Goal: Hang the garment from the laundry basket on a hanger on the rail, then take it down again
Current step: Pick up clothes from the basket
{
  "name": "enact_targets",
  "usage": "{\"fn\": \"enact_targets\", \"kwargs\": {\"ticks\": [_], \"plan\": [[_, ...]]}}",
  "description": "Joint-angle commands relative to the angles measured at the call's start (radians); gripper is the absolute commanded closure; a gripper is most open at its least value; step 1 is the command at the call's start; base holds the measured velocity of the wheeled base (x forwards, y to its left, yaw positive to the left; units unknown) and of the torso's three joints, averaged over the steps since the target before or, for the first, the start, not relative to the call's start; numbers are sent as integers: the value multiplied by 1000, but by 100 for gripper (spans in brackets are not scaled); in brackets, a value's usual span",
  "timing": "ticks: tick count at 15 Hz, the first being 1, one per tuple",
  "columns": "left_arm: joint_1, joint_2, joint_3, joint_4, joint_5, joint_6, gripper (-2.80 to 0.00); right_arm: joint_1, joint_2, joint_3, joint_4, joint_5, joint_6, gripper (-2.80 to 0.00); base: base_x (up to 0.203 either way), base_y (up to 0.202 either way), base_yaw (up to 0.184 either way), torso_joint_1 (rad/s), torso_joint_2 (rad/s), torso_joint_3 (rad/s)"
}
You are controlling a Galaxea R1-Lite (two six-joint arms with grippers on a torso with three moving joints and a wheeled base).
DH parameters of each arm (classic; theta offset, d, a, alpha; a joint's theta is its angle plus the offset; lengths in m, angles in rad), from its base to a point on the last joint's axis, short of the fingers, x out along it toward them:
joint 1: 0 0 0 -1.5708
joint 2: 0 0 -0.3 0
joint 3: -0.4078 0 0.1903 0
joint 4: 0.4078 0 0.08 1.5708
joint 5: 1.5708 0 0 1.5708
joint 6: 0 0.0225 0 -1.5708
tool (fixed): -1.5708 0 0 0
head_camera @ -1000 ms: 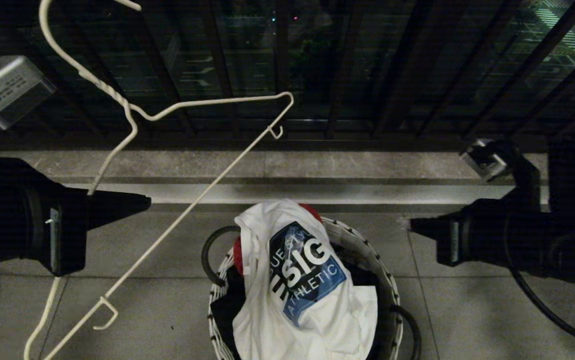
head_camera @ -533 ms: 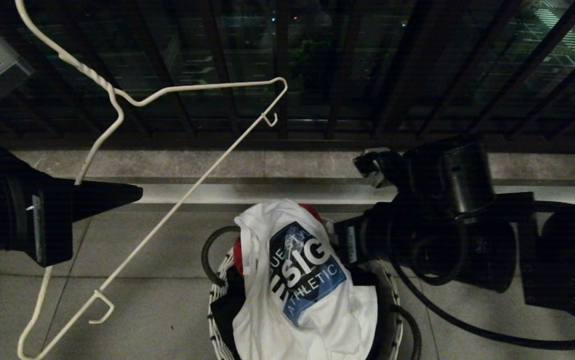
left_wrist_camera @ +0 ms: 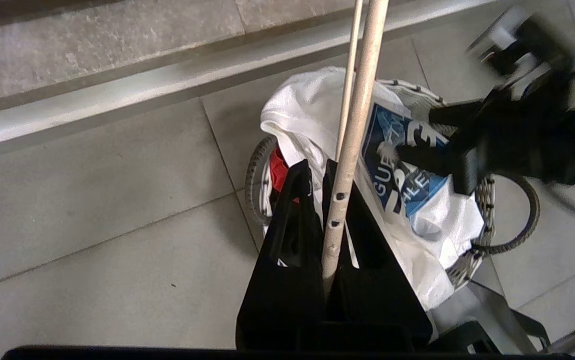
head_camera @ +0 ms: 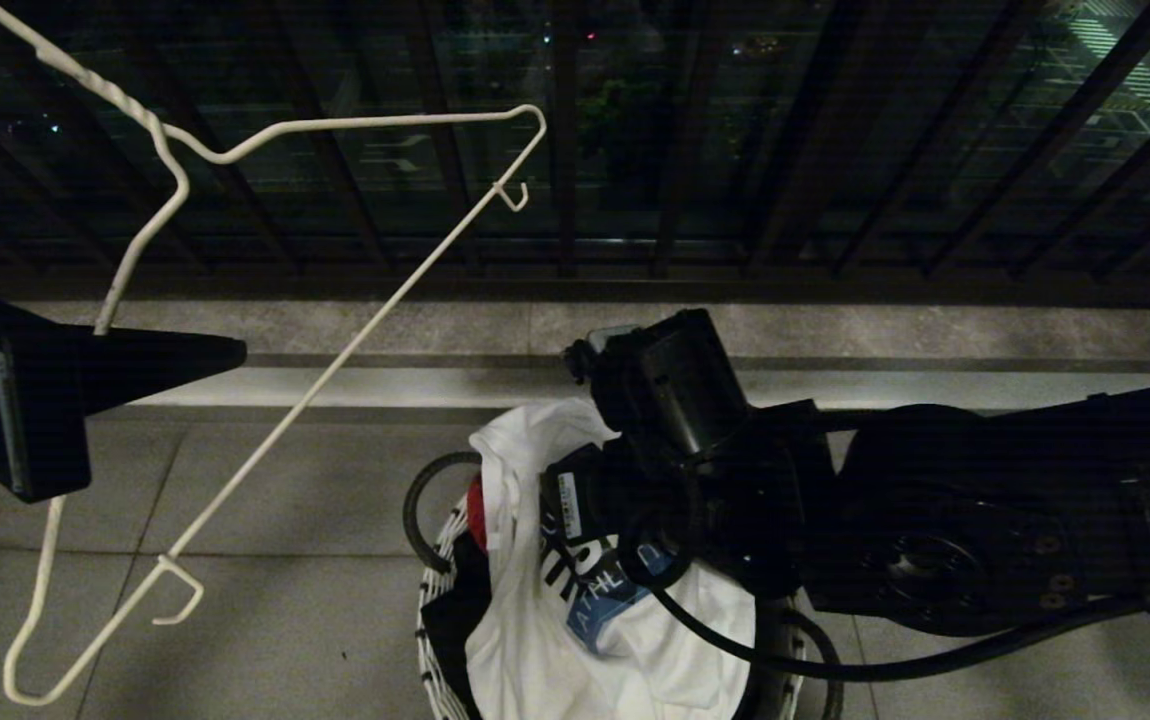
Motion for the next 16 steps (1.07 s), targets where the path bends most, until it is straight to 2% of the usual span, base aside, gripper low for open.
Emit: {"fn": "enact_targets", "kwargs": {"ticks": [1, 6, 7, 12, 16], "plan": [[1, -4, -1, 1, 1, 0, 0, 12, 68, -49, 41, -25, 25, -280, 0, 0, 0, 0, 0, 0], [9, -13, -1, 1, 0, 0, 0, 40, 114, -56, 80, -63, 59, -280, 0, 0, 0, 0, 0, 0], [9, -13, -1, 1, 0, 0, 0, 40, 121, -56, 80, -65, 59, 0, 0, 0, 0, 0, 0, 0], [23, -13, -4, 0, 0, 0, 0, 40, 138, -54, 81, -96, 57, 0, 0, 0, 0, 0, 0, 0], [21, -11, -6, 1, -2, -1, 0, 40, 59, -10, 152, -99, 67, 0, 0, 0, 0, 0, 0, 0]]}}
